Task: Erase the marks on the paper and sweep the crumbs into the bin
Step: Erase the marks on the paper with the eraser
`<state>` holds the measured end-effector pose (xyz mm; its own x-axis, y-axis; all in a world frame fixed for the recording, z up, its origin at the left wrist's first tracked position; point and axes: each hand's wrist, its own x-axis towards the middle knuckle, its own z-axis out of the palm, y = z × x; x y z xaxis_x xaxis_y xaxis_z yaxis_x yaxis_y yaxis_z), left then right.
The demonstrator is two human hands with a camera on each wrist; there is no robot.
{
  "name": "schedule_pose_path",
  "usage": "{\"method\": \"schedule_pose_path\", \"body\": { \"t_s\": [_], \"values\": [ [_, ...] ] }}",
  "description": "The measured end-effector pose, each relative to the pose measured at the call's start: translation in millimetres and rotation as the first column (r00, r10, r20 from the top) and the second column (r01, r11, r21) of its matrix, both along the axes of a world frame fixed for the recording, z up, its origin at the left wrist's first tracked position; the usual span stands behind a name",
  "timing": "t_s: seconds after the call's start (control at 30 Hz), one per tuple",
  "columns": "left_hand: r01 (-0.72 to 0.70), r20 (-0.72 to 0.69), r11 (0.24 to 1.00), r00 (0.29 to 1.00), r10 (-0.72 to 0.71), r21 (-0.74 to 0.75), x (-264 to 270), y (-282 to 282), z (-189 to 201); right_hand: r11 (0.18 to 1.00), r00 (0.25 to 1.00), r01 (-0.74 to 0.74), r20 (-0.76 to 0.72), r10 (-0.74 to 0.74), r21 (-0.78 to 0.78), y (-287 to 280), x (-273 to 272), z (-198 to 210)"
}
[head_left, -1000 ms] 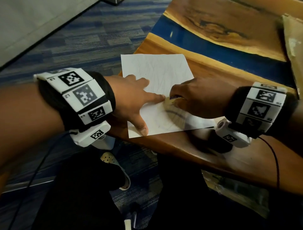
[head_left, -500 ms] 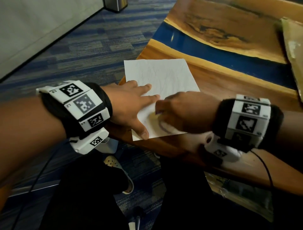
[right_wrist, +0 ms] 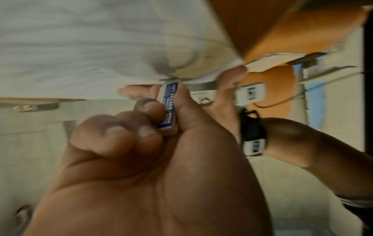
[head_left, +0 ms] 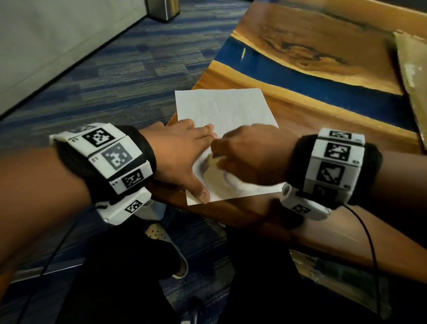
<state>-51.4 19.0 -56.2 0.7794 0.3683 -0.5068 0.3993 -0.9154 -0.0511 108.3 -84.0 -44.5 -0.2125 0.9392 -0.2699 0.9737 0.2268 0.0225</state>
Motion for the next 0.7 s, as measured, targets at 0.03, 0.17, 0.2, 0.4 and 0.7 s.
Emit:
{"method": "schedule_pose_path", "body": {
  "t_s": [0.03, 0.17, 0.2, 0.4, 0.7],
  "values": [
    [-0.002, -0.001, 1.0, 1.0, 0.002, -0.002, 0.0, -0.2, 0.6, 0.998, 0.998, -0.056, -0.009, 0.055, -0.033, -3.2, -3.8, -0.4],
    [0.004, -0.022, 1.0, 1.0, -0.003, 0.031, 1.4, -2.5, 1.3, 0.976, 0.975, 0.215, 0.064, -0.213, -0.016, 15.0, 29.9, 5.6],
    [0.003, -0.025, 1.0, 1.0, -0.002, 0.031, 1.4, -2.6, 1.1, 0.975, 0.971, 0.223, 0.082, -0.223, 0.01, 14.4, 32.1, 4.7],
    [-0.007, -0.026, 1.0, 1.0, 0.008, 0.019, 2.1, -1.6, 2.0, 0.996, 0.998, 0.058, -0.03, -0.06, -0.066, -0.2, 11.9, 2.1],
    [-0.012, -0.045, 1.0, 0.999, 0.013, 0.018, 4.2, 0.1, -0.8, 0.996, 0.998, 0.057, -0.014, -0.058, -0.068, -2.7, 26.0, 4.6]
  ]
}}
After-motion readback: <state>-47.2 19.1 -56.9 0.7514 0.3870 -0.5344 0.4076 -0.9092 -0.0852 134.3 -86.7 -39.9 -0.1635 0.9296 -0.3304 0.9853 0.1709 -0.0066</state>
